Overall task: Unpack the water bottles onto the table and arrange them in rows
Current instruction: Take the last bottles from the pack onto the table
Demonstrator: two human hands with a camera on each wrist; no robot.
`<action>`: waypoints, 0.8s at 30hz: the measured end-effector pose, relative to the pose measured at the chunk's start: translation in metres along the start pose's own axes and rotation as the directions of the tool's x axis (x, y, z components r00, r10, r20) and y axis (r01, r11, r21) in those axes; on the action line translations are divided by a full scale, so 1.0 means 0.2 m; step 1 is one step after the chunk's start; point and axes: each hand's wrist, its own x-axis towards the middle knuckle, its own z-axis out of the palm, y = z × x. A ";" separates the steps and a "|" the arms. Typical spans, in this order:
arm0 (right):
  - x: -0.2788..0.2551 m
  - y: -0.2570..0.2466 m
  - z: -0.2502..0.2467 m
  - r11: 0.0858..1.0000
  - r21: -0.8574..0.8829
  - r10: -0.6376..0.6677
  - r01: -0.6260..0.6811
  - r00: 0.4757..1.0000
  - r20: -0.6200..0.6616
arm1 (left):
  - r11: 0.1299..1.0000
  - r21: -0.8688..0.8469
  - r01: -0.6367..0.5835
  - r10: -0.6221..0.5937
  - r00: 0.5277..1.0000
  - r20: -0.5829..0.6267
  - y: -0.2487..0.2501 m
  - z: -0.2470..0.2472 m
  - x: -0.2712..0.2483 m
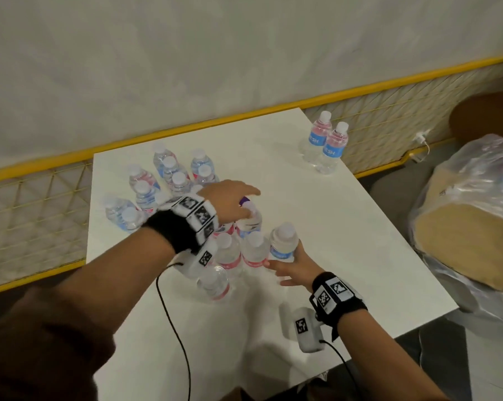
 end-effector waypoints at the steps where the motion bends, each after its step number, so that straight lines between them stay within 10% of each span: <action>1: 0.00 0.02 -0.01 0.999 -0.020 0.027 -0.027 0.999 -0.030 | 0.993 -0.115 -0.008 -0.010 0.988 -0.157 -0.04 0.02 -0.05; 3: -0.02 0.06 -0.01 0.986 -0.093 0.135 -0.140 0.989 -0.058 | 0.951 -0.305 -0.044 -0.126 0.848 -0.515 -0.16 0.07 -0.18; 6: -0.09 0.12 0.06 0.894 -0.374 0.293 -0.245 0.953 0.075 | 0.885 -0.462 0.048 -0.433 0.446 -0.783 -0.40 0.21 -0.33; 8: -0.11 0.15 0.18 0.893 -0.383 0.328 -0.236 0.924 0.196 | 0.755 -0.642 0.131 -0.653 0.239 -0.719 -0.52 0.29 -0.37; 11: -0.06 0.16 0.38 0.935 -0.320 0.247 -0.152 0.928 0.279 | 0.376 -0.910 0.173 -0.927 0.079 -0.368 -0.63 0.37 -0.36; 15: 0.04 0.17 0.63 0.979 -0.182 0.145 -0.092 0.941 0.305 | -0.218 -0.974 0.057 -0.939 0.259 0.226 -0.68 0.37 -0.35; 24: 0.09 0.07 0.97 0.977 0.115 0.136 -0.181 0.939 0.316 | -0.385 -0.893 -0.232 -0.830 0.510 0.226 -0.77 0.38 -0.36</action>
